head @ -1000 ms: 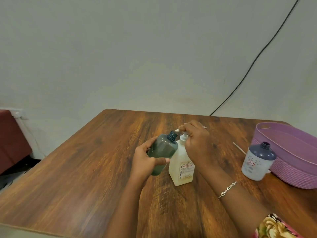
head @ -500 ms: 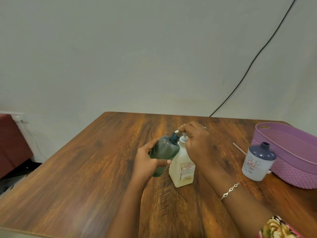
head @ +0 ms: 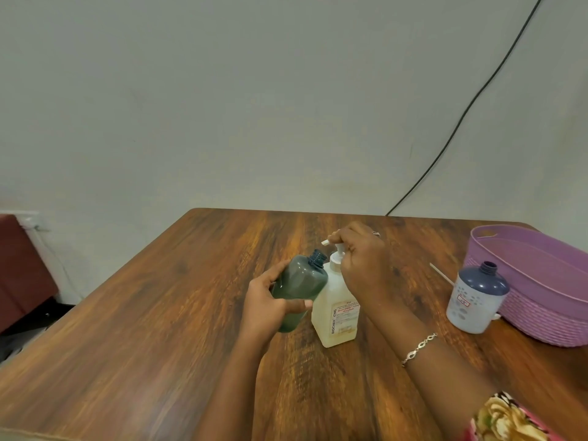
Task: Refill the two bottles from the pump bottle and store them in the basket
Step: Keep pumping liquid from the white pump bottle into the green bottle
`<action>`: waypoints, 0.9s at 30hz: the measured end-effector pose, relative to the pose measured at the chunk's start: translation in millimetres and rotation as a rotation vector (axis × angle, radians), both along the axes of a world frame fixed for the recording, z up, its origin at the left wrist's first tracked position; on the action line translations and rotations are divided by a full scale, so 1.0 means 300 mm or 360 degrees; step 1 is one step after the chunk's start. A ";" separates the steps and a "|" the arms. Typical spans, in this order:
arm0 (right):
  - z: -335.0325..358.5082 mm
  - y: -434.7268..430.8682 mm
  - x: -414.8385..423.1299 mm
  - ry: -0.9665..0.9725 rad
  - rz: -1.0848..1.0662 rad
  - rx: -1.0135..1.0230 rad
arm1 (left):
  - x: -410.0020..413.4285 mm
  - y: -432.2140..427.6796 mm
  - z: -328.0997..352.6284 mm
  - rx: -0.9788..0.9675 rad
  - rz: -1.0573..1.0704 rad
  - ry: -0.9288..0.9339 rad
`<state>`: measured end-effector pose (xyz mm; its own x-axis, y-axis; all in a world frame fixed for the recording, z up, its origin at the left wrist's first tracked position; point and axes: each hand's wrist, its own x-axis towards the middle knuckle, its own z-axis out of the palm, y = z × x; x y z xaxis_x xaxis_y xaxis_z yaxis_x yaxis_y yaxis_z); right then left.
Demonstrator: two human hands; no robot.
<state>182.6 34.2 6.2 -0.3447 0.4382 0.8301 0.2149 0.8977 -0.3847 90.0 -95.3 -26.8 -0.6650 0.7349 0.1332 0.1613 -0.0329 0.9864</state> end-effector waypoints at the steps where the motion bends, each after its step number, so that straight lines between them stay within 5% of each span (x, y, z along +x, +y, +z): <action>1: -0.001 -0.003 -0.002 0.0000 -0.0015 0.0009 | 0.001 0.002 -0.001 -0.0001 0.0001 0.0001; 27: -0.008 -0.008 0.012 -0.0009 0.0005 0.0021 | 0.010 -0.004 0.024 0.0031 -0.0001 -0.0007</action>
